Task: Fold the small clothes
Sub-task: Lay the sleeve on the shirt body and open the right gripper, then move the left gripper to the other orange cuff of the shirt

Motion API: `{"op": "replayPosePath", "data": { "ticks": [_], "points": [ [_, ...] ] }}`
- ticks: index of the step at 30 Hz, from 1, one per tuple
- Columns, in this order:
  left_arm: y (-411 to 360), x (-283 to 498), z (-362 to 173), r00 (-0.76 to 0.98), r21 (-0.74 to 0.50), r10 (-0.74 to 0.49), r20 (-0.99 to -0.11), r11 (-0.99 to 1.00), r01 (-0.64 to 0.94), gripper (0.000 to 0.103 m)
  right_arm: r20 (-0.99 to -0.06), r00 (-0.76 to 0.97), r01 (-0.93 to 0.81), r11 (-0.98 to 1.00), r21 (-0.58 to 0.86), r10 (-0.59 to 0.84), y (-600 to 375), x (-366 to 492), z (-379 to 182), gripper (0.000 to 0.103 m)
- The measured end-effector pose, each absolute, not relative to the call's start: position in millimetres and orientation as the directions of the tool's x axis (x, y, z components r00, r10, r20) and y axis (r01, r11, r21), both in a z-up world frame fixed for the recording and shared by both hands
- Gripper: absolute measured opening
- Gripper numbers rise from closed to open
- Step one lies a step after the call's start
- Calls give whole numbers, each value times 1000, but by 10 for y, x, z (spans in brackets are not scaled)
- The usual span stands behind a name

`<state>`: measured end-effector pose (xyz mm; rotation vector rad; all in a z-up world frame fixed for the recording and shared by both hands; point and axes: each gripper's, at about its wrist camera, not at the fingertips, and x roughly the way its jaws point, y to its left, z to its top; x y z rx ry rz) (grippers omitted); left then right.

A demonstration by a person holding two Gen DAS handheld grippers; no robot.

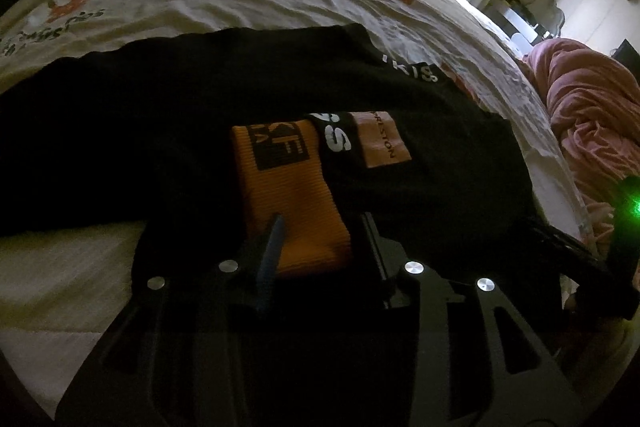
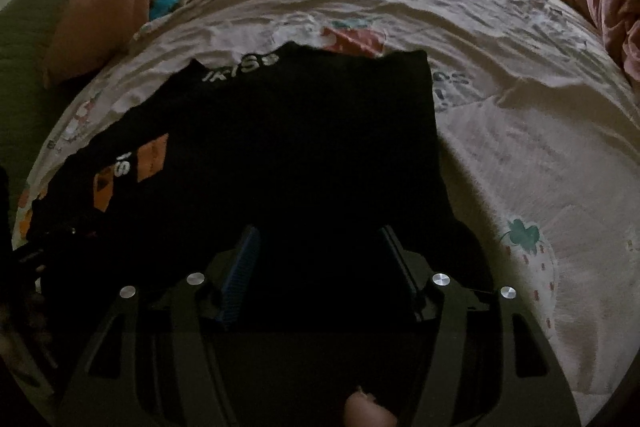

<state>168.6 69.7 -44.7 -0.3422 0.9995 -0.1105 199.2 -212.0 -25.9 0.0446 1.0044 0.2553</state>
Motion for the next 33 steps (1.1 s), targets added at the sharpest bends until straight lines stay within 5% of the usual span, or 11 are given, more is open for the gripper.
{"op": "replayPosePath", "data": {
  "ticks": [4,14,24,33],
  "points": [
    [745,1649,-397,549,-332,-237,-802,940,-80,35,-802,547,-209,967,148,241,-2109,1919,-141,70],
    [870,1526,-204,587,-317,-199,-784,943,-104,59,-768,581,-240,958,156,270,-2046,1825,27,91],
    [918,1407,-3,636,-268,-137,-760,957,-114,86,-734,611,-259,951,167,296,-1982,1735,181,97],
    [1141,1261,93,656,-247,-75,-751,953,-173,89,-713,614,-322,932,165,339,-1676,1613,277,98]
  ]
}}
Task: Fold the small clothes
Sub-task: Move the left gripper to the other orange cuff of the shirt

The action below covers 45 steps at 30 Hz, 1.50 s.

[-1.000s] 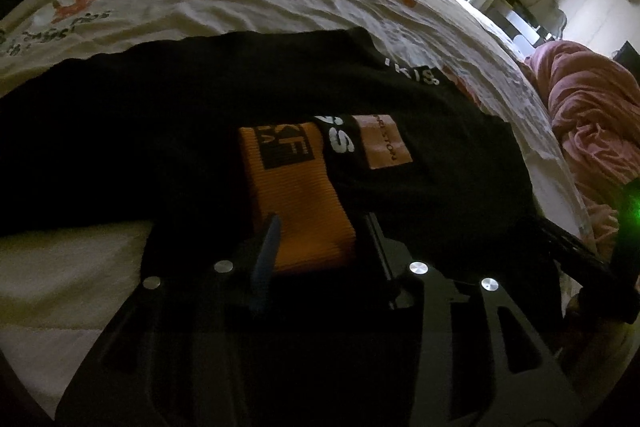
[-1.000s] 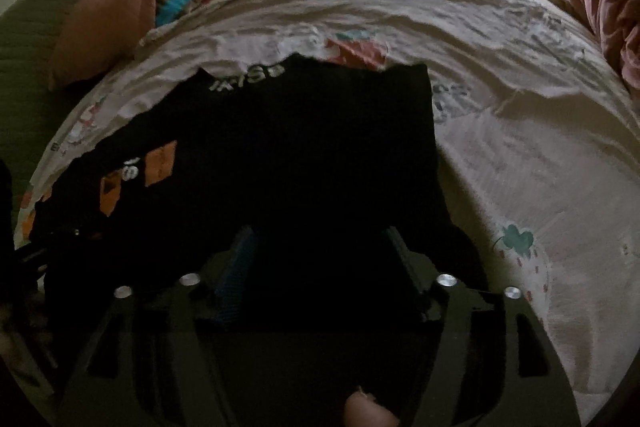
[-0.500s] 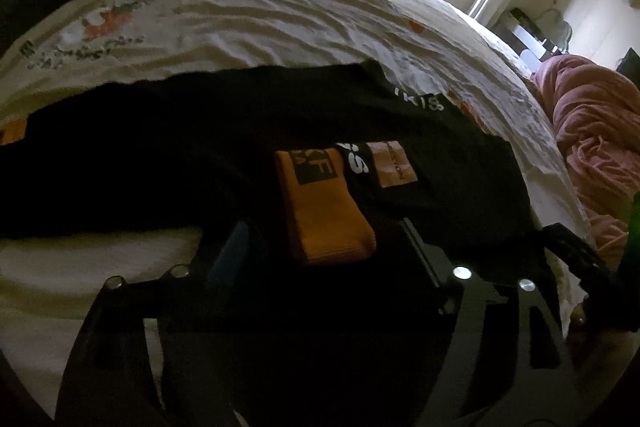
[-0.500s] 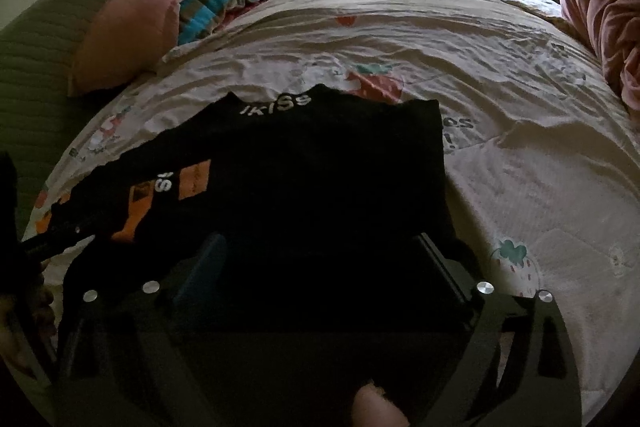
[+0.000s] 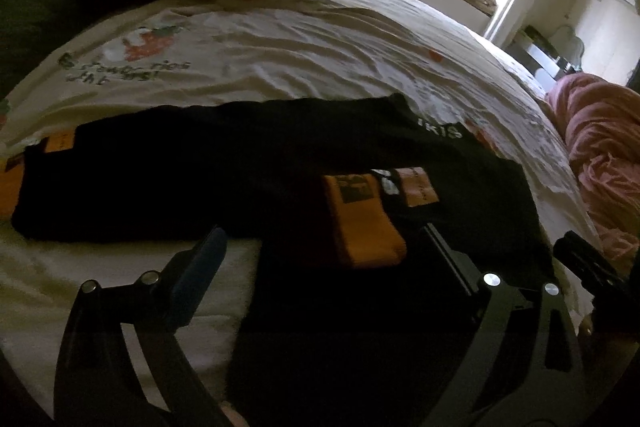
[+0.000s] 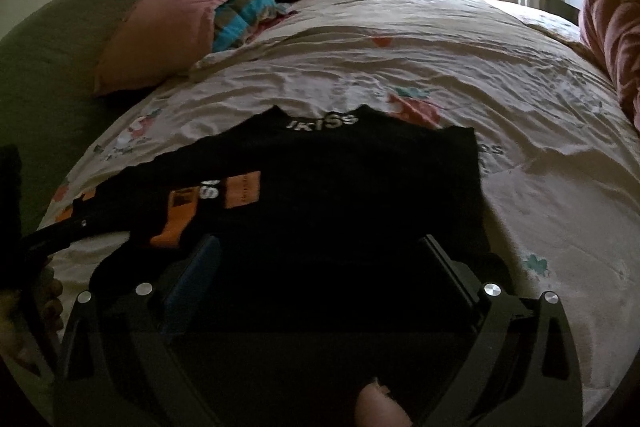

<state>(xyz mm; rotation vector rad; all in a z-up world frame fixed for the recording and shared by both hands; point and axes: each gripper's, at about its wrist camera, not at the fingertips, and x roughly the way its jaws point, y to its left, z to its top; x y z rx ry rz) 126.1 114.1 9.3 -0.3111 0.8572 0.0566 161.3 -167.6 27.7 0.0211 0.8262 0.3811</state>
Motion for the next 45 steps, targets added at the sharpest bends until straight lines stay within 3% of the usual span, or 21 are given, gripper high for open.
{"op": "replayPosePath", "data": {
  "ticks": [27,45],
  "points": [
    [2025,876,114,643,-217,91,-760,898,-383,92,-684,569,-544,833,102,456,-410,1390,565,98],
    [2820,653,-39,594,-219,197,-780,803,-554,92,-719,495,-640,764,79,489,405,1435,384,98]
  ]
}}
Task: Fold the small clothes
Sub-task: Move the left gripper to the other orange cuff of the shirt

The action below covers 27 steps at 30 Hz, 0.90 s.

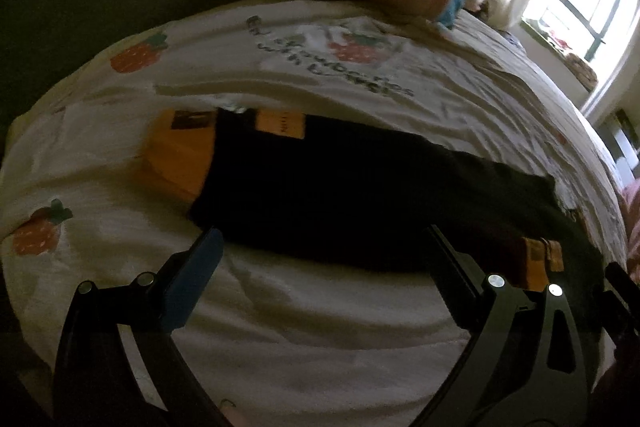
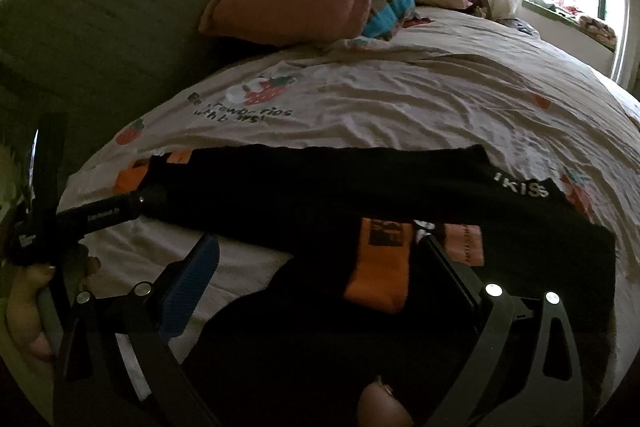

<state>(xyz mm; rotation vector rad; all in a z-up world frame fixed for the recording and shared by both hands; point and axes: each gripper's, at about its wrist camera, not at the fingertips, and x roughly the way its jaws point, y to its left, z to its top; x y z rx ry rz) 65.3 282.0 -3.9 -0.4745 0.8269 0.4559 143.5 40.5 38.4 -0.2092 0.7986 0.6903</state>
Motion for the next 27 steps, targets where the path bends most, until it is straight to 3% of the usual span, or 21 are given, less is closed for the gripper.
{"op": "replayPosePath", "data": {
  "ticks": [11,19,20,21,25,26,27],
  "points": [
    [3179,627,-188,553,-228,218,-804,745,-627,92,-737,446,-701,710,65,508,793,1423,272,98],
    [3432,597,-324,563,-311,185,-805,676,-668,92,-754,404,-723,685,84,518,924,1358,122,98],
    [3454,598,-317,564,-307,199,-802,672,-674,87,-756,400,-723,685,86,518,924,1353,109,98],
    [3477,603,-305,558,-292,223,-799,669,-684,75,-757,398,-722,686,89,518,919,1352,96,98],
    [3597,652,-330,560,-304,231,-795,648,-699,53,-761,392,-715,692,102,517,868,1359,52,98],
    [3628,664,-344,557,-304,234,-797,641,-704,44,-762,390,-712,694,106,516,851,1360,45,98],
    [3648,671,-348,558,-302,240,-795,640,-707,27,-765,387,-708,698,112,515,823,1366,36,98]
  ]
}}
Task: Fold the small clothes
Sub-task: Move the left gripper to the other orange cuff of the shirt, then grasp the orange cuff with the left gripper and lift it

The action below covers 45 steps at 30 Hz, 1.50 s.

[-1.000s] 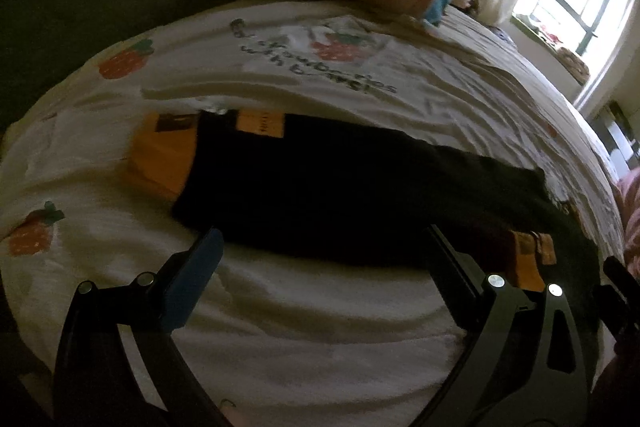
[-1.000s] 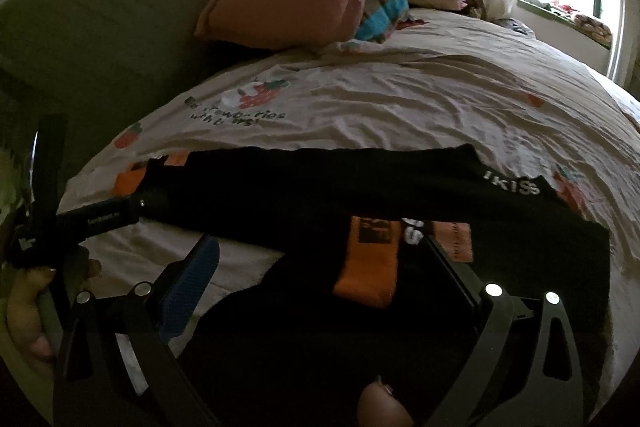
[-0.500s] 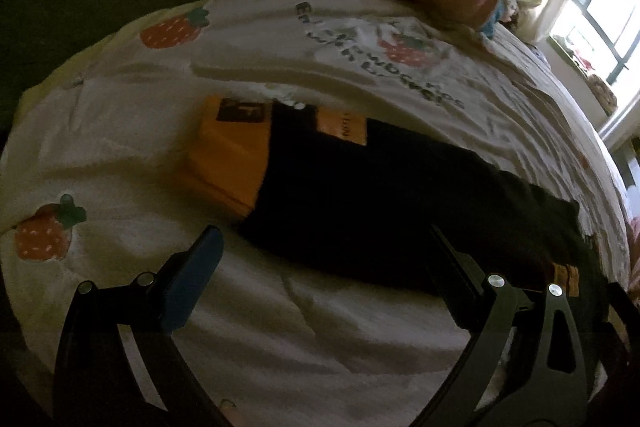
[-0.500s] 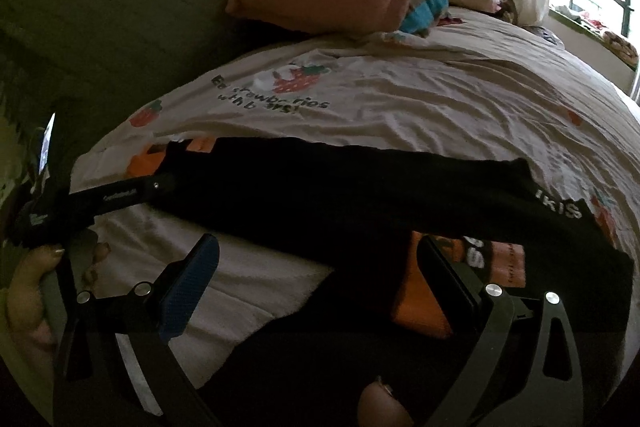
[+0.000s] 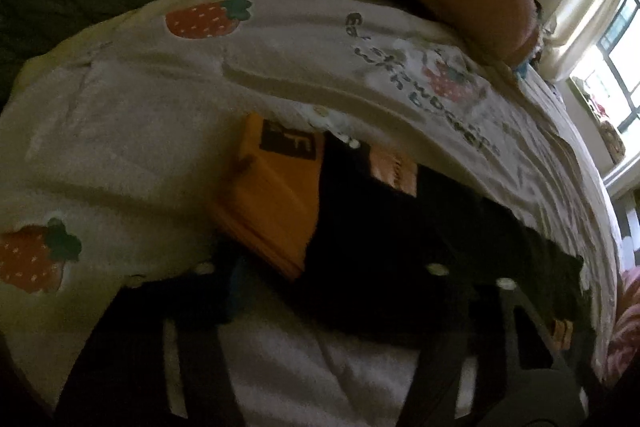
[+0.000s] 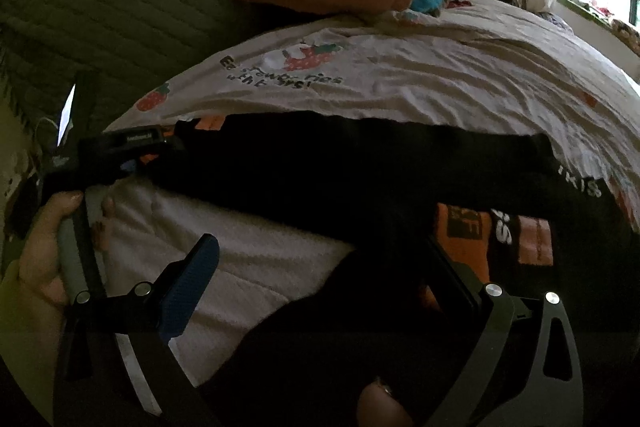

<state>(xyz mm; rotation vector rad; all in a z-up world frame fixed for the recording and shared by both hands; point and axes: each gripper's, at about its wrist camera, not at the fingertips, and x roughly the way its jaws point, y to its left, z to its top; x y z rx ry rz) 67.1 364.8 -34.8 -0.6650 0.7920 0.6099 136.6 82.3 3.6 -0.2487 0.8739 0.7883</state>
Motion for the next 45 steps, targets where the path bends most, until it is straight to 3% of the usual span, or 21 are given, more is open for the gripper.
{"op": "replayPosePath", "data": {
  "ticks": [2,5,18,45],
  "points": [
    [3674,650,-330,579,-326,239,-779,635,-700,8,-765,389,-698,706,119,513,758,1370,34,98],
    [3657,574,-252,632,-377,220,-743,643,-667,7,-760,395,-682,719,134,516,661,1380,61,98],
    [3241,446,207,760,-434,188,-622,725,-535,6,-730,467,-588,792,165,499,-26,1457,264,98],
    [2243,826,1013,822,-369,121,-557,850,-375,4,-626,611,-417,869,267,485,-1375,1520,664,98]
  ]
}}
